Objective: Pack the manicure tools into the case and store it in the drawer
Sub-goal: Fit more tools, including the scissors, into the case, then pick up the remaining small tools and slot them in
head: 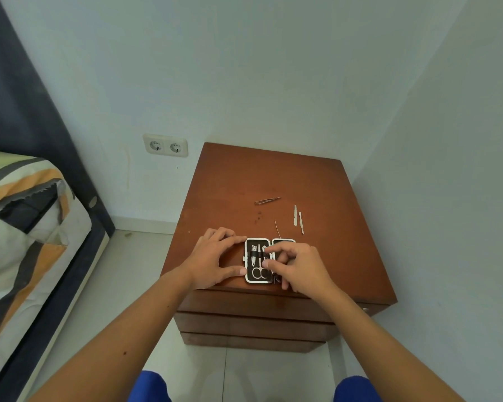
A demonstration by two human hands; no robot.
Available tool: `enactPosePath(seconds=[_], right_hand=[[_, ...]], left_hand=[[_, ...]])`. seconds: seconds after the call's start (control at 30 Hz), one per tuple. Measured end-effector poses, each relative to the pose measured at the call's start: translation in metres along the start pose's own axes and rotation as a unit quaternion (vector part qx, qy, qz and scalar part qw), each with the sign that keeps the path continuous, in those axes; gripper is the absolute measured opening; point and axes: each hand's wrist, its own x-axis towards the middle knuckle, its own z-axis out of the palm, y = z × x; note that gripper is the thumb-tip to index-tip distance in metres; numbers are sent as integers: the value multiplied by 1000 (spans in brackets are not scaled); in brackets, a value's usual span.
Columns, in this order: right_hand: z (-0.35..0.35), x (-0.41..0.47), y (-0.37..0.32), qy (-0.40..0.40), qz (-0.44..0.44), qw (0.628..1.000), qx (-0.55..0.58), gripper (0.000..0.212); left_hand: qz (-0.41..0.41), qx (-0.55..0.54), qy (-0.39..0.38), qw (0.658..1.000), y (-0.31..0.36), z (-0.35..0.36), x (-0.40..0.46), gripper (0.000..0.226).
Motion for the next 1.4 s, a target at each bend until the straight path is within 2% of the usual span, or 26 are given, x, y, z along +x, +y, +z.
enactPosePath(seconds=[0.2, 0.27, 0.43, 0.63, 0.77, 1.0, 1.4], right_hand=[[-27, 42, 6, 85, -38, 995, -35, 19], [-33, 60, 7, 108, -56, 991, -48, 19], [-34, 108, 12, 91, -75, 990, -83, 23], [-29, 159, 24, 68, -77, 973, -205, 34], [-23, 174, 28, 68, -97, 961, -248, 23], [-27, 159, 25, 56, -113, 971, -204, 4], [-58, 88, 20, 25, -57, 998, -19, 10]], left_hand=[[4, 3, -2, 1000, -1, 1, -2, 88], [2, -2, -1, 1000, -2, 1, -1, 85], [-3, -18, 3, 1000, 0, -1, -2, 83], [-1, -21, 15, 1000, -2, 0, -4, 84], [-2, -10, 19, 1000, 0, -1, -5, 83], [-1, -7, 15, 1000, 3, -3, -6, 87], [-14, -13, 12, 1000, 9, -4, -4, 85]])
